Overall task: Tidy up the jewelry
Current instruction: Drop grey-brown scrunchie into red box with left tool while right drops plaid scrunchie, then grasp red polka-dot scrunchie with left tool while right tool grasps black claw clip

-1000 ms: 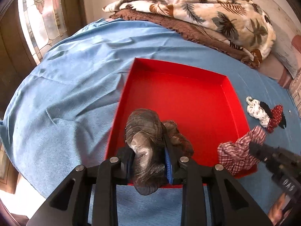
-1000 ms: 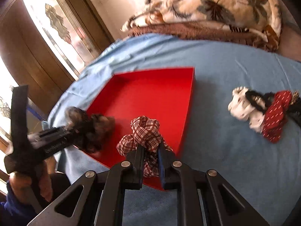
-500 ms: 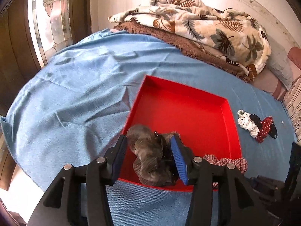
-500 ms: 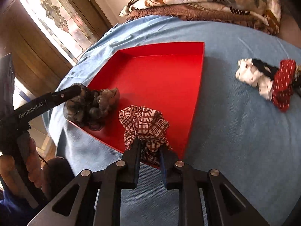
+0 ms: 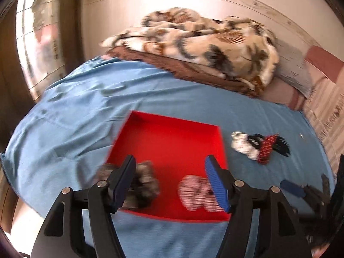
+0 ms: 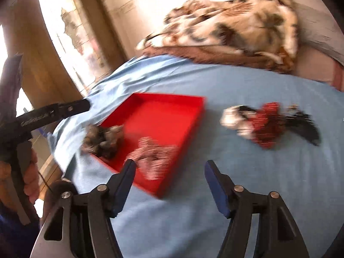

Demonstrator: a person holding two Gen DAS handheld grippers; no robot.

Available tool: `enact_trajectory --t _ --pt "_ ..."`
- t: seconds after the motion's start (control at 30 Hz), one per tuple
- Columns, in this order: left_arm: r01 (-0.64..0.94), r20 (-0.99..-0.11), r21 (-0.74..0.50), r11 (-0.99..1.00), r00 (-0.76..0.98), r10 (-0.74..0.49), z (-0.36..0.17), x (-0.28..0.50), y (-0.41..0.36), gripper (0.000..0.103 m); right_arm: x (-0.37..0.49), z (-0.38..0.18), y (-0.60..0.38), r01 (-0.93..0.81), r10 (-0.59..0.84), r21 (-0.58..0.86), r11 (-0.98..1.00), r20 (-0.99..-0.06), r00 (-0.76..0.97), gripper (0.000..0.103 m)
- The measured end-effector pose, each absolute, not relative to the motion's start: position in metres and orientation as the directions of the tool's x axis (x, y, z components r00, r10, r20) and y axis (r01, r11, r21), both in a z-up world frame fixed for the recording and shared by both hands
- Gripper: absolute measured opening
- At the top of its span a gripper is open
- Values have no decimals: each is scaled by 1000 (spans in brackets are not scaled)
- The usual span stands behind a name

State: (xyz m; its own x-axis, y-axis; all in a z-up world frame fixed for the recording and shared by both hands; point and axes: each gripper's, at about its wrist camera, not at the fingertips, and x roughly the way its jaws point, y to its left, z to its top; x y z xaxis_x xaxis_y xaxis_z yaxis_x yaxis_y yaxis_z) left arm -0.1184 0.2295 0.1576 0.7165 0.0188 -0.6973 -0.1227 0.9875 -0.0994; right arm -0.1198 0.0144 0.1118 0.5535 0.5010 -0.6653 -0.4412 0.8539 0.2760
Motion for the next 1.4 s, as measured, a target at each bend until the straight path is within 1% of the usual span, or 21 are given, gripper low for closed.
enact_trajectory --t 0.2,0.27,0.4,0.53,0.7,0.9,1.0,1.2,1.23,1.27,1.3,1.33,1.37,1.4 --pt "-3 -719 -111 994 691 -78 152 -97 167 66 -83 92 -75 -238 351 259 936 -702 619 73" --pt "34 -724 -98 995 683 -95 149 -89 144 66 -66 84 -105 -167 307 261 951 -713 630 73" --pt "92 -735 -75 993 667 -117 139 -72 104 66 -39 78 -144 -98 290 296 950 -724 626 73" --pt "135 -746 -68 989 651 -140 128 -56 78 66 -21 77 -154 -107 300 302 947 -722 623 73" --pt "184 -767 -76 980 617 -175 111 -30 47 66 2 71 -155 -116 284 273 955 -728 624 73" --pt "226 -779 -3 974 610 -145 92 1 17 66 36 62 -160 -125 253 226 966 -738 626 73" --pt "240 -787 17 971 602 -135 83 15 9 66 51 56 -156 -168 260 198 966 -746 613 73" --pt "285 -801 18 958 577 -157 70 26 -6 66 67 43 -143 -276 332 207 939 -760 558 73" --pt "292 -805 17 956 571 -160 67 28 -9 63 69 40 -140 -287 328 195 938 -765 554 73" --pt "297 -810 18 955 564 -160 64 30 -10 54 71 39 -137 -293 322 182 939 -770 551 73" --pt "300 -815 21 954 558 -157 63 30 -12 48 74 36 -135 -296 314 171 940 -775 549 71" --pt "301 -823 25 953 548 -151 59 32 -14 29 75 34 -133 -299 308 162 940 -779 547 60" --pt "302 -831 26 953 537 -148 57 33 -15 9 76 33 -132 -299 307 162 940 -785 538 52" --pt "304 -836 21 952 527 -150 55 33 -15 5 76 32 -131 -298 308 166 940 -789 532 37"
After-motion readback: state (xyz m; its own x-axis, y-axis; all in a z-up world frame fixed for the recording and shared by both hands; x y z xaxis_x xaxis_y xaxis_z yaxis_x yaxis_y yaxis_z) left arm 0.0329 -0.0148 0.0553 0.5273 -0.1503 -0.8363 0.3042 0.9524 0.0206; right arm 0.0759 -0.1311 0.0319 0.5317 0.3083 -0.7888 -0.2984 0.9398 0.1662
